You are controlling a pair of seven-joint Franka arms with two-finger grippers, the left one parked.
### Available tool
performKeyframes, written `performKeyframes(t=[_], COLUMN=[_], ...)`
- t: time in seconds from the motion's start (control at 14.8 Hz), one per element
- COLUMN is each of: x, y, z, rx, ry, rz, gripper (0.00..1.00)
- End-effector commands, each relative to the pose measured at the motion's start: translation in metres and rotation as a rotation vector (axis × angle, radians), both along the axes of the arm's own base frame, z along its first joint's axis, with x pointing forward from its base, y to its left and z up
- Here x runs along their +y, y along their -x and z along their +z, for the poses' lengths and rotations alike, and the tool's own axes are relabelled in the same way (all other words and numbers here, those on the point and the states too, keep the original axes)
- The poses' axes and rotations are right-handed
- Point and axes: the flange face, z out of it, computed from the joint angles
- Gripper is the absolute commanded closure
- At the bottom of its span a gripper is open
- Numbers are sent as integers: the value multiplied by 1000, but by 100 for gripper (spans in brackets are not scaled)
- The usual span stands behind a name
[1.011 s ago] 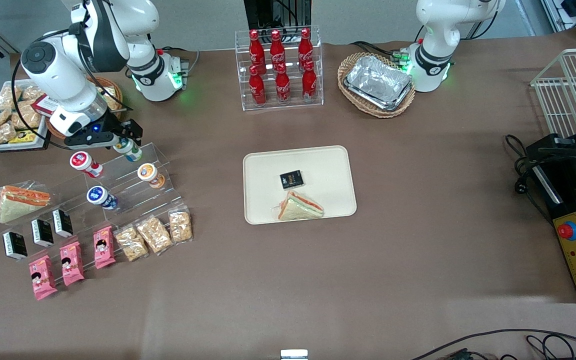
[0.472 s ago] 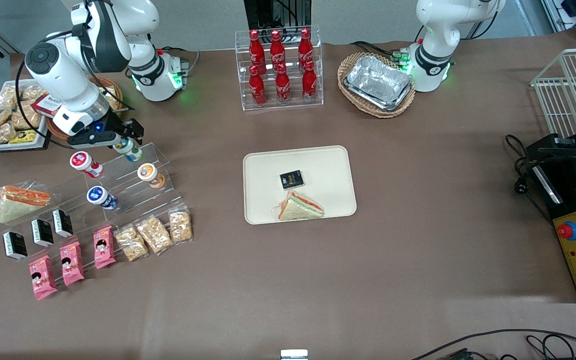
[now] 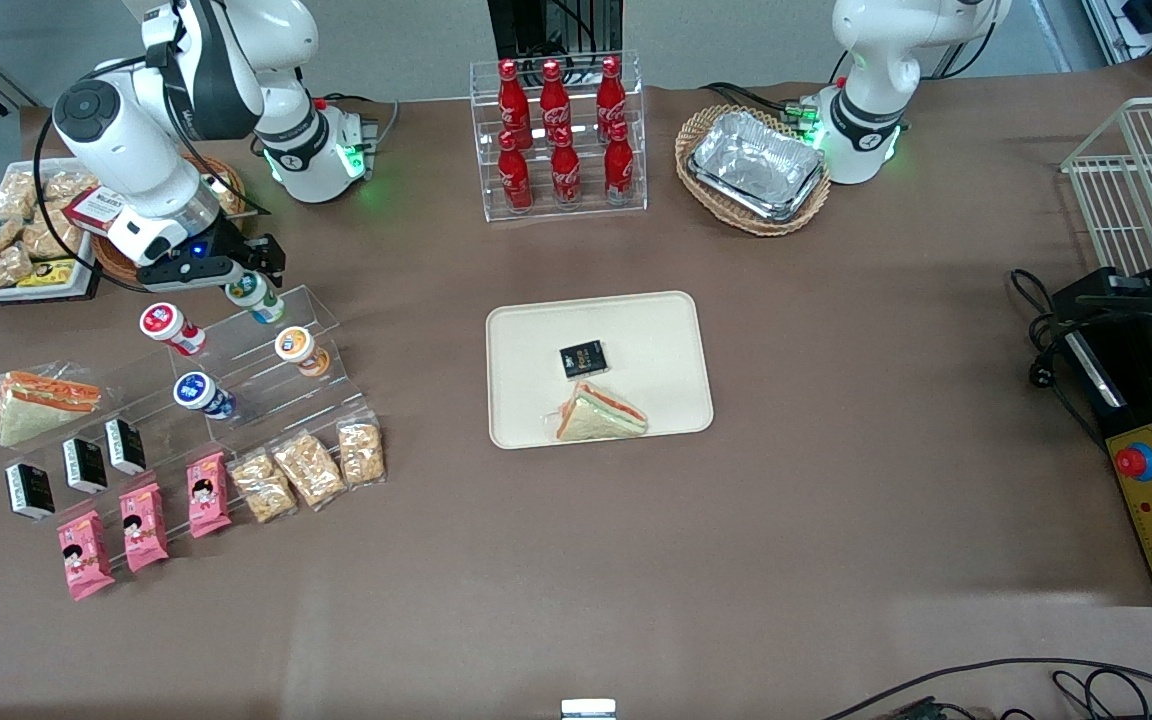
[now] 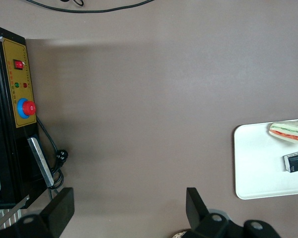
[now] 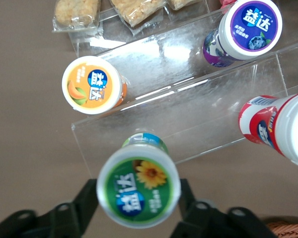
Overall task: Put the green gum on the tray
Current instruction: 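Lower the open right gripper around the green gum tub, then close the right gripper on the green gum tub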
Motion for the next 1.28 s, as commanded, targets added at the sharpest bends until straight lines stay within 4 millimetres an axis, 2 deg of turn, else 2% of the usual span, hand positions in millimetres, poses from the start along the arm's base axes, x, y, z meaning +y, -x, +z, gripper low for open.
performKeyframes(t=[0.0, 0.2, 0.34, 0.94, 1.21], x=[-4, -5, -4, 8, 34], y=[6, 2, -7, -64, -93], z=[-2, 0, 13, 114, 161], rx=[-16, -14, -17, 15, 52], ry=[4, 3, 3, -1, 1], rz=[3, -5, -8, 0, 15], gripper=[61, 61, 60, 60, 60])
